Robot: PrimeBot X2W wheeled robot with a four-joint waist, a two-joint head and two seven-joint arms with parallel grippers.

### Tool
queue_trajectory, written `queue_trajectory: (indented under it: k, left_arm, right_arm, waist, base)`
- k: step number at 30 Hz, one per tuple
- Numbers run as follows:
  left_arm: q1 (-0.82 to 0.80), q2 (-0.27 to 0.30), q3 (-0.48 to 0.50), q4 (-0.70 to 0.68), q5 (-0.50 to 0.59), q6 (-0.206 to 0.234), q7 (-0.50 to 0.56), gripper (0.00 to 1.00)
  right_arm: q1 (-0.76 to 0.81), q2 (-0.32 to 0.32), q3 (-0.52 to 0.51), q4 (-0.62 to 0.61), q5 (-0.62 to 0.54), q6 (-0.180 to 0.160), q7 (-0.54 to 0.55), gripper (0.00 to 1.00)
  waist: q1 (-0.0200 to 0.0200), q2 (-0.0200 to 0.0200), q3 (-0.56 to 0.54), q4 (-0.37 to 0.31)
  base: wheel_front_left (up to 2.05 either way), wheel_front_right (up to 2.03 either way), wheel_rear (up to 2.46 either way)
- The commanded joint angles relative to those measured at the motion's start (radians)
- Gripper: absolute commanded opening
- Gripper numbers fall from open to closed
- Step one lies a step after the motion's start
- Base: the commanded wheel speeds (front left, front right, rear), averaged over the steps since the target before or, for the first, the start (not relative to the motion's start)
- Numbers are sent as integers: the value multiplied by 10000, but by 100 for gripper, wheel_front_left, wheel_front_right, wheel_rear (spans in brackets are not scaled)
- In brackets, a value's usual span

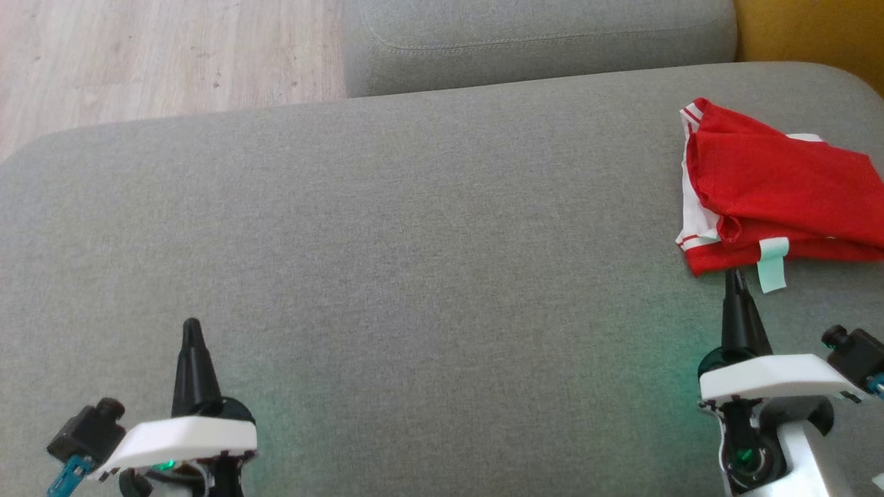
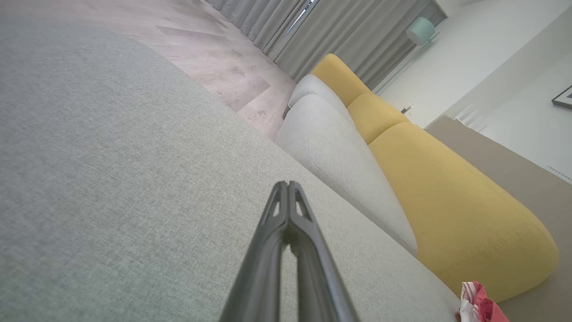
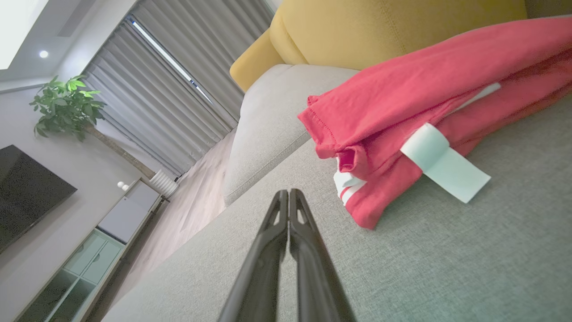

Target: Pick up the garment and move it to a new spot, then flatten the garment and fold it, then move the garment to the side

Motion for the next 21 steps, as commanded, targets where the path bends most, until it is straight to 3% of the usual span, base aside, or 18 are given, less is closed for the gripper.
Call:
queue_trajectory:
  k: [1,21]
  left_arm:
    - [-447,48,217,-277,-239,-73,52,0]
    - [-520,64,505,-232,-2135,-115,642,0]
  right_arm:
    - [-277,-94,0,-398,292,-3,51,0]
    - [-199,-111,-224,-574,2422,-5,618,0]
  waist:
    - [0,0,-9,3]
    - [0,0,-136,45]
  base:
    - [0,0,0]
    - [0,0,0]
